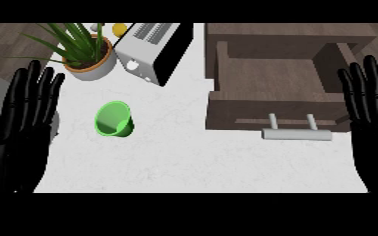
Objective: Pick up the cup, place it into the drawer and close the drawer
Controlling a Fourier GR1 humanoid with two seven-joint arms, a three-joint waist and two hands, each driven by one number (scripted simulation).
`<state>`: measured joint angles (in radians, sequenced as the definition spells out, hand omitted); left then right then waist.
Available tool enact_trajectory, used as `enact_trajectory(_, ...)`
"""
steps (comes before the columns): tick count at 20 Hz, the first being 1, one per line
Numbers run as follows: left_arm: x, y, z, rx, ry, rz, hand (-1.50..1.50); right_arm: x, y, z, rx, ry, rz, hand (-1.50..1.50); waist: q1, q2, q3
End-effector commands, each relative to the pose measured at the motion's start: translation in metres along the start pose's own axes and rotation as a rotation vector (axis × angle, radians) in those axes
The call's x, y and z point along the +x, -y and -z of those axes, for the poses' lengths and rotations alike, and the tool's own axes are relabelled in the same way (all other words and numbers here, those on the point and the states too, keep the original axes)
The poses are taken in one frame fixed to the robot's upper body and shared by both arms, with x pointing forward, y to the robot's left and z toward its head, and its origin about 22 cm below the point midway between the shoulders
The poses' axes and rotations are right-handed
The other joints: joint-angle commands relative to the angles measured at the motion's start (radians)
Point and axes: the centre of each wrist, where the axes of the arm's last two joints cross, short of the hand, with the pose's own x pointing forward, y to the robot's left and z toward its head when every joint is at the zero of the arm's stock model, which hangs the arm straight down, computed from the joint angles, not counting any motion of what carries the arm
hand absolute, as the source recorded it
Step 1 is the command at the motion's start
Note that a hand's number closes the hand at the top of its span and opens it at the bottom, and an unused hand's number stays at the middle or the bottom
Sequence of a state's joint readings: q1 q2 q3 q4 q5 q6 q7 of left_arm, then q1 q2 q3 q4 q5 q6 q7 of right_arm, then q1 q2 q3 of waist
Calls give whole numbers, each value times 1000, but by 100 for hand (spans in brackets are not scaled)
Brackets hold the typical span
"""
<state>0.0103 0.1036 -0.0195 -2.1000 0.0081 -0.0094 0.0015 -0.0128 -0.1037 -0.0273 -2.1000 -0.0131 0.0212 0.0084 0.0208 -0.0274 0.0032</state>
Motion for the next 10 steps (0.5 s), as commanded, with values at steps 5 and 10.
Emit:
enact_trajectory(5, -4, -11, -1, -384, 65, -233, -150, 1, 2, 3, -34, -3, 11, -150, -25, 28, -6)
enact_trajectory(10, -40, -42, -23, -401, -170, -451, -150, -4, 1, -4, 78, -61, -83, -150, -18, 29, -5)
